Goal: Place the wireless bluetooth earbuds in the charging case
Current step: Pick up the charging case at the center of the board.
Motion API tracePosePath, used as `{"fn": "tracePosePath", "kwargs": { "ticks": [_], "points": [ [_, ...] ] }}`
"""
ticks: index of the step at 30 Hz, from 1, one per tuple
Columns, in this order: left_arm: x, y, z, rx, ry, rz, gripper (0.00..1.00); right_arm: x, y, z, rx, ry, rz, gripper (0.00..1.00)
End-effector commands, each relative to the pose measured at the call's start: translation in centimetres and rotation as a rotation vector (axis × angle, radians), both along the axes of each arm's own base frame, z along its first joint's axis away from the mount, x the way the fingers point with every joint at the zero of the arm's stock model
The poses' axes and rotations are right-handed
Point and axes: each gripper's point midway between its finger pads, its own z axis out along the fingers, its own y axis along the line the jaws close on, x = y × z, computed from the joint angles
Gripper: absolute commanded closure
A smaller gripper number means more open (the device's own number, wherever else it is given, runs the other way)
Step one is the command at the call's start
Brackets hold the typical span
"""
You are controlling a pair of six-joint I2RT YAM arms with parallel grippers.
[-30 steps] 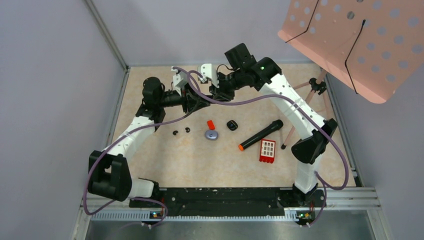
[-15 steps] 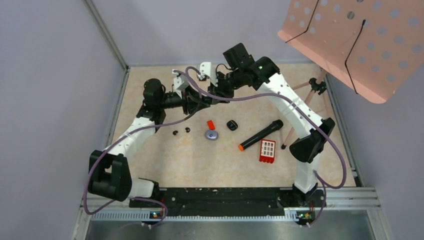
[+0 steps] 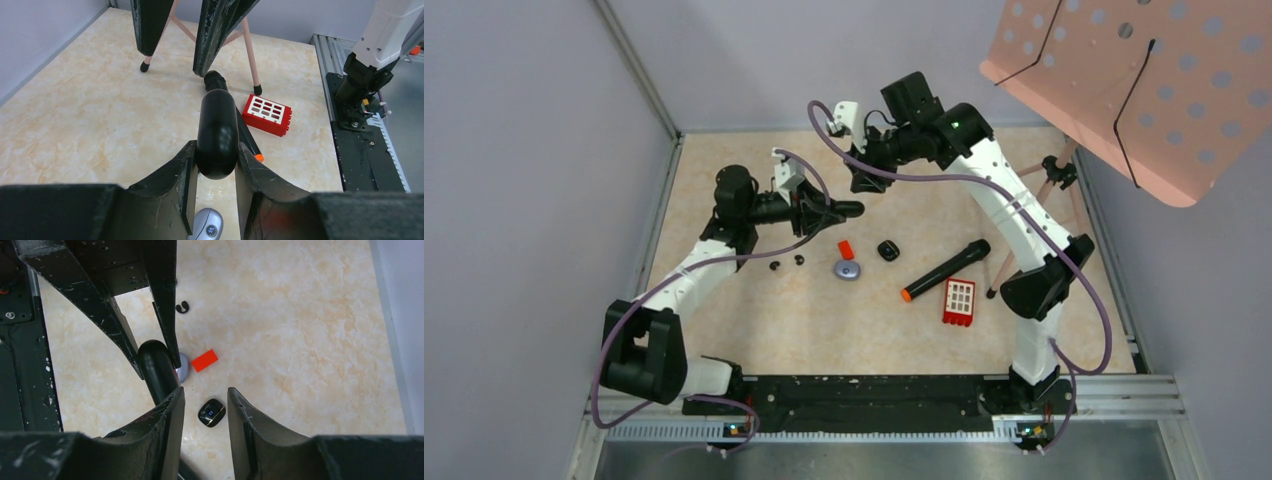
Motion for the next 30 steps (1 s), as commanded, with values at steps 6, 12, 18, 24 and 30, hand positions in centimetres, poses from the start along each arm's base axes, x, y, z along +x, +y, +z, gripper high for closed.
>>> {"fn": "tracePosePath", "kwargs": {
  "ticks": [6, 12, 18, 24, 30],
  "points": [
    [0.8, 0.6, 1.4, -0.037, 0.005, 0.101, 1.00, -1.3, 0.3, 3.9, 0.133, 0.016, 0.027, 0.62],
    [0.3, 0.4, 2.6, -0.064, -0.018, 0.079, 1.00, -3.5, -0.2, 0.5, 0.087, 0.080, 0.127, 0.58],
    [-0.7, 0.2, 3.1, -0.062, -0.033, 0.019, 1.00, -3.3, -0.1, -0.8, 0.061, 0.096, 0.141, 0.59],
    [-1.4, 0.3, 3.0, -0.057, -0.029, -0.001, 1.00, -2.9, 0.1, -1.0, 0.062, 0.088, 0.143, 0.59],
    [-1.3, 0.3, 3.3, -0.062, -0.021, 0.011, 1.00, -2.6, 0.1, -1.7, 0.052, 0.088, 0.140, 0.59]
  ]
}}
